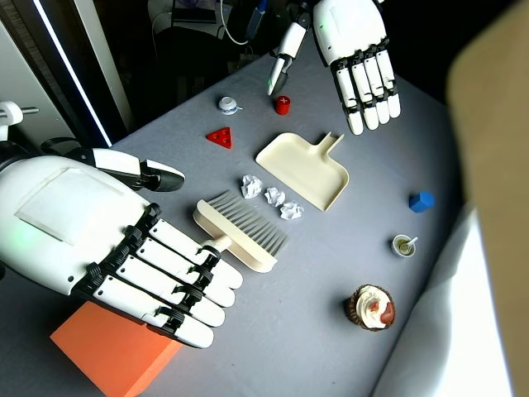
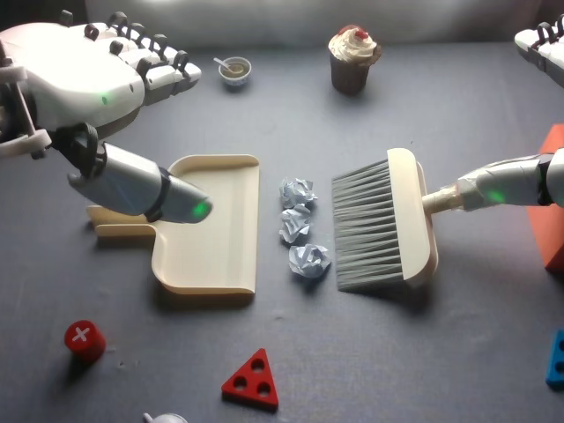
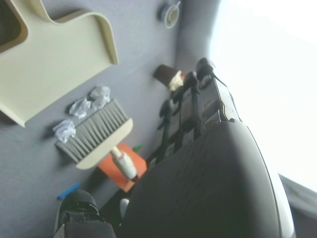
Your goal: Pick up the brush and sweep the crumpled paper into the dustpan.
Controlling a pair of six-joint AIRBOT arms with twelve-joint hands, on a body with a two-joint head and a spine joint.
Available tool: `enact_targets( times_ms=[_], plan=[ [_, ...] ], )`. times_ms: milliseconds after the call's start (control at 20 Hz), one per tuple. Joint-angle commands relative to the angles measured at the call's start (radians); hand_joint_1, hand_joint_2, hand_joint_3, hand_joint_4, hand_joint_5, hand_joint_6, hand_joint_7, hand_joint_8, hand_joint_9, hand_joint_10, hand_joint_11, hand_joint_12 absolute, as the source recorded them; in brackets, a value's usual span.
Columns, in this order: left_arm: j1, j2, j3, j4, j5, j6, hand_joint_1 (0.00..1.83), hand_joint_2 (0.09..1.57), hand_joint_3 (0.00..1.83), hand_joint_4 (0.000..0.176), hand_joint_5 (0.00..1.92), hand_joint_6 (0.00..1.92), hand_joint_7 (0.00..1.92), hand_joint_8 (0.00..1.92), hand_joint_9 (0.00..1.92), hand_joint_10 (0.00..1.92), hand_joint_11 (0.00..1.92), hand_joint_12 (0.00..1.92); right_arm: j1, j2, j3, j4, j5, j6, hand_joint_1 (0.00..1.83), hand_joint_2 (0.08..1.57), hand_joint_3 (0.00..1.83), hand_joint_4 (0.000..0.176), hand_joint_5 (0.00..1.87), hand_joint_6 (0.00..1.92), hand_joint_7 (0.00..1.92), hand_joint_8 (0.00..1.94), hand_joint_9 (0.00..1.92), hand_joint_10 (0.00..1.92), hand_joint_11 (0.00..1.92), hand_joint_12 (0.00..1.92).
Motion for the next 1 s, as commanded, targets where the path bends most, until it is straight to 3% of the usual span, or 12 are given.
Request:
enact_targets(
  times_ms=[0,100,300,500,650,950],
  plan=[
    [0.002,0.005,0.005,0.062,0.023,-0.026,0.21,0.92,0.02,0.0,0.0,0.0,0.02,0.0,0.04,0.0,0.06,0.06,0.007,0.013,0.001,-0.047,-0.085,0.002,0.0,0.84,0.01,0.0,0.01,0.0,0.03,0.01,0.05,0.01,0.06,0.03],
    [0.021,0.01,0.007,0.119,0.023,-0.088,0.39,0.93,0.01,0.0,0.0,0.0,0.01,0.0,0.04,0.0,0.08,0.07,0.007,0.013,0.001,-0.047,-0.085,0.002,0.0,0.86,0.01,0.0,0.01,0.0,0.04,0.01,0.06,0.01,0.08,0.03],
    [0.039,0.016,0.006,0.134,0.022,-0.111,0.66,0.92,0.0,0.0,0.0,0.0,0.0,0.0,0.04,0.01,0.1,0.07,0.007,0.013,0.0,-0.047,-0.086,0.002,0.0,0.86,0.01,0.0,0.0,0.0,0.03,0.0,0.05,0.01,0.07,0.02],
    [0.098,0.02,0.005,0.327,0.052,-0.351,0.93,0.93,0.0,0.0,0.0,0.0,0.02,0.01,0.07,0.01,0.12,0.07,0.007,0.013,0.001,-0.047,-0.086,0.002,0.0,0.86,0.0,0.0,0.0,0.0,0.02,0.0,0.05,0.0,0.07,0.02],
    [0.137,0.019,0.004,0.372,0.074,-0.425,1.01,0.93,0.0,0.0,0.09,0.01,0.1,0.01,0.15,0.02,0.21,0.1,0.007,0.013,0.001,-0.047,-0.086,0.002,0.0,0.89,0.01,0.0,0.0,0.0,0.01,0.0,0.04,0.0,0.05,0.01],
    [0.17,-0.015,0.022,0.375,0.089,-0.477,0.97,0.97,0.01,0.0,0.06,0.0,0.08,0.0,0.13,0.0,0.18,0.08,0.007,0.013,0.001,-0.047,-0.086,0.002,0.0,0.89,0.0,0.0,0.0,0.0,0.02,0.01,0.06,0.01,0.08,0.01]
  ],
)
